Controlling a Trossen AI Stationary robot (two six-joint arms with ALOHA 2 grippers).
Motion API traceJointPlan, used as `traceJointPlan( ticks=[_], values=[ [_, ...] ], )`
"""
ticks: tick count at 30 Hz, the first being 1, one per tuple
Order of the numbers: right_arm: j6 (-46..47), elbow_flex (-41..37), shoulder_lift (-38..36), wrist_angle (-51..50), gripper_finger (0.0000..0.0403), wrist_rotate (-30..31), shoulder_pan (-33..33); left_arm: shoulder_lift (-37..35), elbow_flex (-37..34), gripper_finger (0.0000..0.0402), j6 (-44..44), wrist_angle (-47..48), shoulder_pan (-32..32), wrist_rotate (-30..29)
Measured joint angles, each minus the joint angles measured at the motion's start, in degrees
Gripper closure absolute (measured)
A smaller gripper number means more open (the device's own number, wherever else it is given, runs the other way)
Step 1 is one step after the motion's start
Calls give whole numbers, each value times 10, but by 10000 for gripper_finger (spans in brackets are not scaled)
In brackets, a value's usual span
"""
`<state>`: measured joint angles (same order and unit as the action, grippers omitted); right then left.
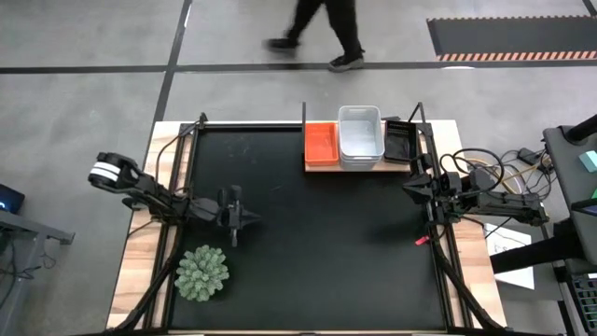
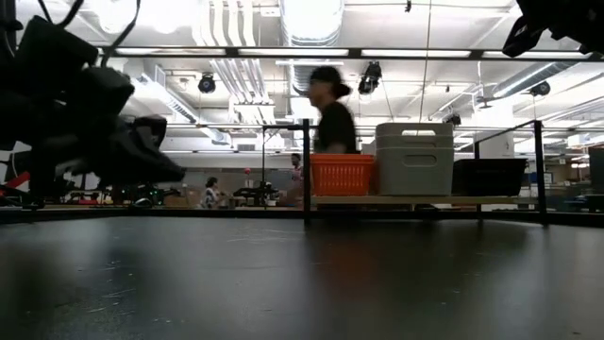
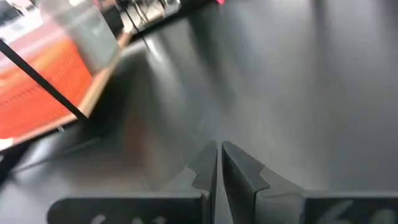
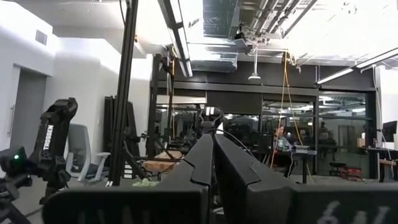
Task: Stack baskets on shelf by color
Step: Return to Home Position
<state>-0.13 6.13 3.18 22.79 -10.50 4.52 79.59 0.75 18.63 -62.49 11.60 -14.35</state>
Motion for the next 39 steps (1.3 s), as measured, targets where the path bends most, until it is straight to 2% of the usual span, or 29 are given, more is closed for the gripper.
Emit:
traceJointPlan(
  ticks=[16,39],
  values=[
    [0,0,0,0,394,0,0,120,3,394,-12,-13,0,5],
    [0,0,0,0,394,0,0,92,32,394,-1,1,0,-1]
  ],
)
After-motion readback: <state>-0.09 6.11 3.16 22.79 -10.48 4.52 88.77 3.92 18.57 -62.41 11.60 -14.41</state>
